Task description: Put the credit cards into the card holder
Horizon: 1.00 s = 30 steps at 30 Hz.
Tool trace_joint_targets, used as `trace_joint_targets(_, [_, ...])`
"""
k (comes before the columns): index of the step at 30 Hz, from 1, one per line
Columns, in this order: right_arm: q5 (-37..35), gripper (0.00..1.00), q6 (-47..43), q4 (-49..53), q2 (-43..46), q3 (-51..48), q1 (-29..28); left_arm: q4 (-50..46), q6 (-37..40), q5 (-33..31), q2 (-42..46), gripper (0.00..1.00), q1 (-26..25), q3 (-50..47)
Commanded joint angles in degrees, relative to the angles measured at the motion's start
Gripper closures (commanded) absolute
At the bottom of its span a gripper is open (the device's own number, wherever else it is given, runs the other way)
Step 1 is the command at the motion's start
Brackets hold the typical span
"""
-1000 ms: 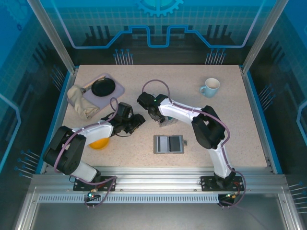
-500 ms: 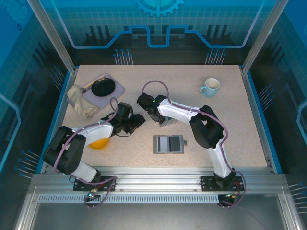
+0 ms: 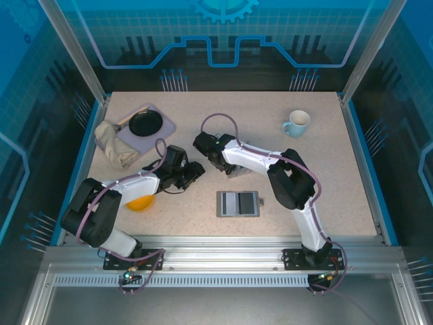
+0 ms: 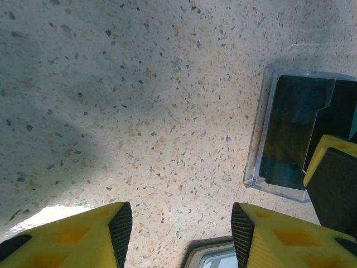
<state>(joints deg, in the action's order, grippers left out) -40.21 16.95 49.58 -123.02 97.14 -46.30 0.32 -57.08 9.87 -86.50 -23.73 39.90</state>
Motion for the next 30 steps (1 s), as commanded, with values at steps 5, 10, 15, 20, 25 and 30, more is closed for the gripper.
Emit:
trace_joint_targets(5, [-1.89, 0.73, 0.83, 1.44, 1.91, 0.16, 0.66, 0.77, -0.87, 0.93, 0.54, 0.47, 0.45, -0.88])
trace_joint_targets(10, [-1.98, 0.77, 0.98, 1.31, 2.13, -0.35, 0.67, 0.80, -0.83, 1.01, 0.37, 0.47, 0.46, -0.70])
trace_joint_targets(15, [-2.01, 0.78, 0.89, 1.08, 2.44, -0.73, 0.71, 0.74, -0.84, 1.13, 0.21, 0.47, 0.44, -0.70])
trace_joint_targets(20, [-1.89, 0.81, 0.72, 0.82, 2.71, -1.09, 0.75, 0.86, -0.84, 1.29, 0.09, 0.47, 0.44, -0.70])
trace_joint_targets(25, [-1.39, 0.87, 0.28, 0.32, 3.48, -1.77, 0.78, 0.99, -0.93, 1.40, -0.11, 0.47, 0.47, -0.59])
trace_joint_targets(30, [3.67, 0.92, 0.53, 0.22, 5.40, -2.34, 1.41, 1.07, -0.84, 1.59, -0.14, 0.47, 0.48, -0.44])
